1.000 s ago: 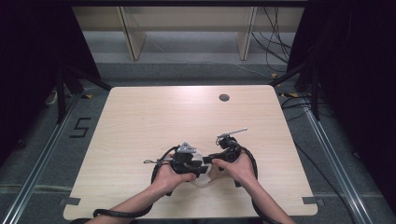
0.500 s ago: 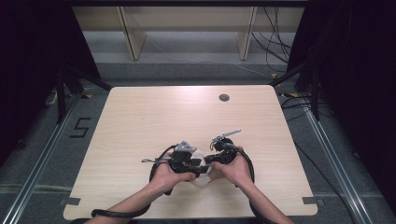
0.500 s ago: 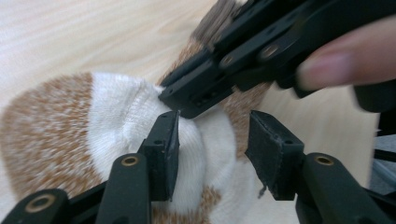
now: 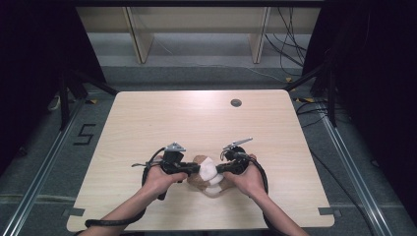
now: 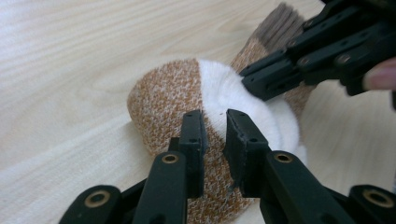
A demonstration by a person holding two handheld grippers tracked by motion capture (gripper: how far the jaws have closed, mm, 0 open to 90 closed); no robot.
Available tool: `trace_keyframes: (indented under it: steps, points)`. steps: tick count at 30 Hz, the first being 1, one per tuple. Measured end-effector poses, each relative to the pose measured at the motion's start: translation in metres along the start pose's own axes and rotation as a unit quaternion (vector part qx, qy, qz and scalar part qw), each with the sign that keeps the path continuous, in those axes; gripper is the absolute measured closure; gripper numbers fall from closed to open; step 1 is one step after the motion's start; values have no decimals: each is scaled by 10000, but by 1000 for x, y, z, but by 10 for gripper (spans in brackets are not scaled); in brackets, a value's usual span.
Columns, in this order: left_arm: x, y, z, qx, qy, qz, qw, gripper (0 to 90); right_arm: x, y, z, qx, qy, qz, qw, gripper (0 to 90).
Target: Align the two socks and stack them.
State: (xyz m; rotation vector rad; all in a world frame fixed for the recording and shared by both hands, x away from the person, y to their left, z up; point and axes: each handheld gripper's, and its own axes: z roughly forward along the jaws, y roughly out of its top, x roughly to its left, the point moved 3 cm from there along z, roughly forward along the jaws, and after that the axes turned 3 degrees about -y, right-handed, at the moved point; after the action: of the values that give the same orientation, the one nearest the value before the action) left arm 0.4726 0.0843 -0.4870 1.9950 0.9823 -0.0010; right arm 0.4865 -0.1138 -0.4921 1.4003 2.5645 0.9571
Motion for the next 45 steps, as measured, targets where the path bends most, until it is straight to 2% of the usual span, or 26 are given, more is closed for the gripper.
trace_keyframes:
  steps: [3, 5, 6, 7, 9, 10, 11, 12, 14, 15, 16, 17, 19, 20, 21, 22, 25, 28, 30, 31, 32, 37, 39, 42, 44, 45]
  points:
    - [0, -4, 6, 65, 11, 17, 10000, 775, 1, 0, 0, -17, -31, -8, 10000, 851]
    - [-2, -6, 12, 71, 52, 168, 9998, 786, 1, 0, 0, 13, -53, 33, 10000, 852]
    - [-4, -7, 14, 64, 132, 325, 9994, 788, 2, -1, -1, 71, -75, 99, 9999, 851]
    - [-5, -7, 14, 118, 169, 426, 9989, 791, -1, -1, 0, -42, -69, -86, 9999, 851]
    - [-7, -9, 15, 107, 282, 511, 9982, 797, -1, -1, 0, -57, -59, -126, 9999, 843]
    - [-6, -9, 15, 106, 272, 563, 9980, 800, 1, -1, -4, 65, -82, 32, 9999, 833]
    - [-7, -10, 15, 68, 269, 552, 9981, 800, 0, 1, -5, -56, -91, -123, 9999, 818]
    - [-7, -10, 15, 92, 294, 592, 9978, 801, 1, 3, -11, -80, -76, -65, 9999, 807]
    - [-7, -9, 15, 109, 311, 626, 9975, 801, 3, 11, -23, -372, -77, -58, 9993, 793]
    - [-7, -9, 15, 123, 311, 655, 9973, 801, 5, 12, -25, -385, -66, 39, 9992, 789]
    - [-7, -9, 15, 146, 300, 654, 9973, 801, 7, 14, -29, -410, -19, 86, 9991, 779]
    - [-7, -8, 15, 175, 262, 640, 9975, 800, 8, 15, -27, -464, -3, -36, 9989, 766]
    - [-6, -8, 15, 163, 235, 597, 9978, 799, 10, 12, -20, -303, 11, -58, 9995, 756]
    - [-7, -8, 14, 165, 227, 613, 9977, 798, 8, 10, -13, -300, -7, -290, 9991, 757]
    - [-7, -8, 14, 164, 224, 626, 9977, 796, 10, 6, -10, -115, -46, -68, 9999, 761]
    - [-7, -8, 14, 163, 225, 636, 9976, 795, 10, 4, -6, -119, -68, -155, 9998, 765]
    - [-7, -8, 14, 138, 209, 579, 9980, 787, 10, 4, -3, -136, -158, -212, 9996, 791]
    - [-8, -4, 9, -11, -42, 280, 9996, 725, 10, 2, -2, -72, -164, -331, 9993, 812]
    - [-8, -2, 3, -135, -27, 232, 9996, 712, 13, 0, -3, 36, -121, -40, 9999, 815]
    - [-8, -3, -1, -167, -7, 260, 9995, 725, 10, 1, -1, -83, -116, -220, 9997, 816]
    - [-7, -4, -3, -168, -39, 258, 9995, 740, 8, 1, -1, -101, -106, -252, 9996, 816]
    - [-9, -14, 7, -47, -8, 373, 9993, 763, 8, 0, -2, -5, -82, -119, 9999, 813]
    - [-11, -15, 10, -10, 18, 506, 9987, 767, 7, 1, -2, -112, -67, -242, 9996, 793]
    - [-10, -13, 11, 72, 20, 518, 9986, 768, 6, 2, -7, -231, -90, -150, 9996, 684]
    - [-11, -13, 11, 84, 51, 513, 9986, 768, 7, 3, -13, -364, -150, 80, 9992, 653]
    - [-11, -13, 11, 94, 25, 555, 9984, 768, 5, 4, -17, -364, -162, 32, 9992, 640]
